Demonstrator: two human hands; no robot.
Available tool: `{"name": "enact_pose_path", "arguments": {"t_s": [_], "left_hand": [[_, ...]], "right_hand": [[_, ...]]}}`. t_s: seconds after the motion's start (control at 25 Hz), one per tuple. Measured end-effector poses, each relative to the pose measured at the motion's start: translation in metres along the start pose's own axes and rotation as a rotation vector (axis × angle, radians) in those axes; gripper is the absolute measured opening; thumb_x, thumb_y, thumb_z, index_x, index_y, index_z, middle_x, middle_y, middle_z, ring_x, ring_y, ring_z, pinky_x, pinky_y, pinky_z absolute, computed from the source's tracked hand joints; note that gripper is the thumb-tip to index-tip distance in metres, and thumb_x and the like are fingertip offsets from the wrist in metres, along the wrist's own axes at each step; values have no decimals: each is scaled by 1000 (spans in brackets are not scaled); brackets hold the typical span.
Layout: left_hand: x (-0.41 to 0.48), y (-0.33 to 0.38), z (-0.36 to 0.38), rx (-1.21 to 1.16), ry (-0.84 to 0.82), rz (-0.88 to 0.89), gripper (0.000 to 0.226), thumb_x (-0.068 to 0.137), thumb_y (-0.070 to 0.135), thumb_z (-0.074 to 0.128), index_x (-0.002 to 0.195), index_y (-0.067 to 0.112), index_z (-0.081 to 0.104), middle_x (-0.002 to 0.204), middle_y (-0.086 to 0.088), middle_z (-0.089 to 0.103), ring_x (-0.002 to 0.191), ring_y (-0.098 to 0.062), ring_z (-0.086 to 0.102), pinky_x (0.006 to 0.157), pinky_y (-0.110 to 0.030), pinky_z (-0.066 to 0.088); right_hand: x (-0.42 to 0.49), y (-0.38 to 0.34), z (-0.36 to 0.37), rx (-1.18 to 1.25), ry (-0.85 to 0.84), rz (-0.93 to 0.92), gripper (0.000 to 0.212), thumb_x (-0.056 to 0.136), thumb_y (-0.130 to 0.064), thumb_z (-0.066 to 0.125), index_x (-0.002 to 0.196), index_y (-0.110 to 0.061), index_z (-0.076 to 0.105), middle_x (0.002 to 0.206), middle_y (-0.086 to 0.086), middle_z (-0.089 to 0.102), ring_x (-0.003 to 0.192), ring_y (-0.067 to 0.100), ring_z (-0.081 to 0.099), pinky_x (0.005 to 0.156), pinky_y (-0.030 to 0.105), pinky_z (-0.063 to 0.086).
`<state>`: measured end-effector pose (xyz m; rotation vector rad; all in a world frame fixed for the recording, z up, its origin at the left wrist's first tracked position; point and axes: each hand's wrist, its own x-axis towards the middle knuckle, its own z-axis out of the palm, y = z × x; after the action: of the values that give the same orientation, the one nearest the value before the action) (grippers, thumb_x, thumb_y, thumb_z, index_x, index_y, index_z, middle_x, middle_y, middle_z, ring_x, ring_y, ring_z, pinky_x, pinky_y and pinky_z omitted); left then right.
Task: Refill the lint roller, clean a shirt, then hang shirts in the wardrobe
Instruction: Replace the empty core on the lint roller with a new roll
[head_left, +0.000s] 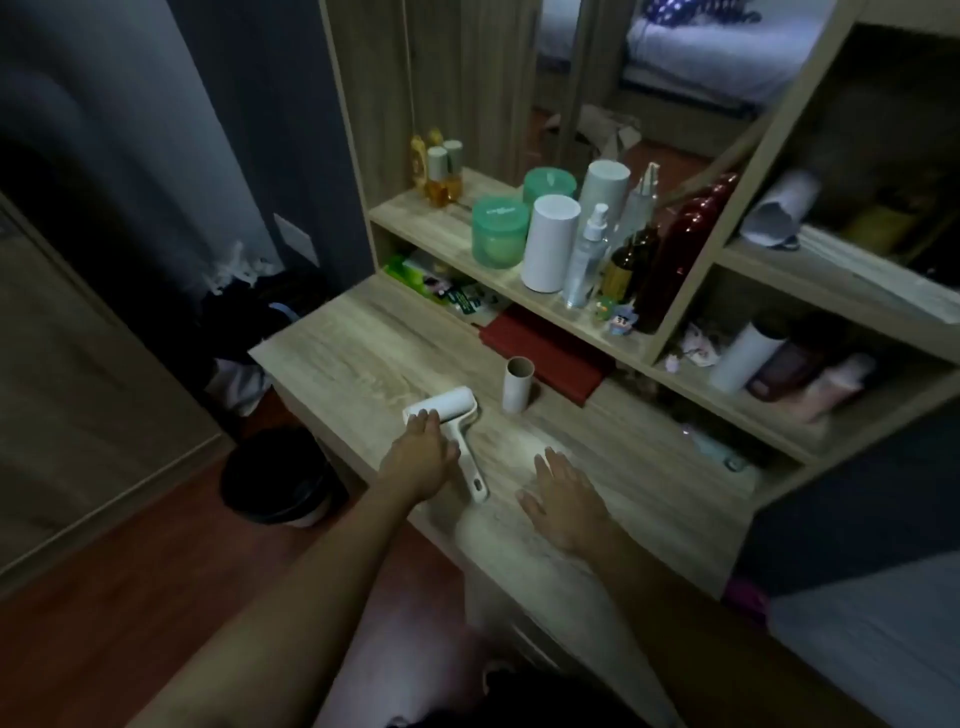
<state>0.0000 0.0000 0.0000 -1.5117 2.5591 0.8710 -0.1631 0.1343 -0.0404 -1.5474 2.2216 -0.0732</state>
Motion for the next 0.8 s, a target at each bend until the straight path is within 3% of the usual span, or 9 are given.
{"name": "enact_pose_path", "arguments": {"t_s": [0.16,0.24,0.32,0.44,0.56,0.68,0.8], "left_hand": [[29,4,7,-319,236,-258,54,95,25,47,138,-5,32,140,-26,40,125,-38,44,98,-40,37],[38,6,16,-383,306,-450,51,93,33,51,122,-7,45,125,-27,53,115,-40,51,90,-40,41],[41,10,31,-397,248,-551,61,89,52,49,112,-4,55,116,-22,60,111,-38,55,91,-38,43],[50,16,55,-404,155,-528,72,82,66,45,102,0,63,103,-17,67,102,-35,61,87,-38,47],[58,20,61,-447,148,-544,55,88,48,54,109,-3,57,111,-21,63,108,-36,57,86,-38,44],[53,23,58,-425,221,-490,47,92,43,50,95,-3,56,101,-25,63,100,-39,59,79,-40,44],[26,24,60,-397,351,-377,45,92,42,50,89,-3,53,83,-22,64,82,-39,60,65,-37,37]], "right_hand": [[19,20,19,-50,48,-40,89,76,-60,3,147,-9,18,157,13,15,145,25,13,117,39,15],[28,24,33,-69,54,-58,87,77,-59,8,145,-7,25,155,16,22,144,28,20,115,40,20],[29,27,40,-85,87,-54,77,83,-55,23,138,-5,40,147,18,39,136,31,38,107,44,34],[30,34,51,-85,131,-65,69,84,-53,33,131,-5,50,138,17,51,128,30,49,100,44,42],[33,36,54,-95,180,-76,68,84,-52,34,131,-6,50,138,16,51,128,30,49,100,44,42],[33,39,58,-85,173,-91,69,85,-53,32,134,-6,47,141,16,47,131,30,45,103,44,39],[32,40,52,7,166,-127,74,86,-56,21,142,-11,35,152,12,32,141,26,29,112,42,26]]}}
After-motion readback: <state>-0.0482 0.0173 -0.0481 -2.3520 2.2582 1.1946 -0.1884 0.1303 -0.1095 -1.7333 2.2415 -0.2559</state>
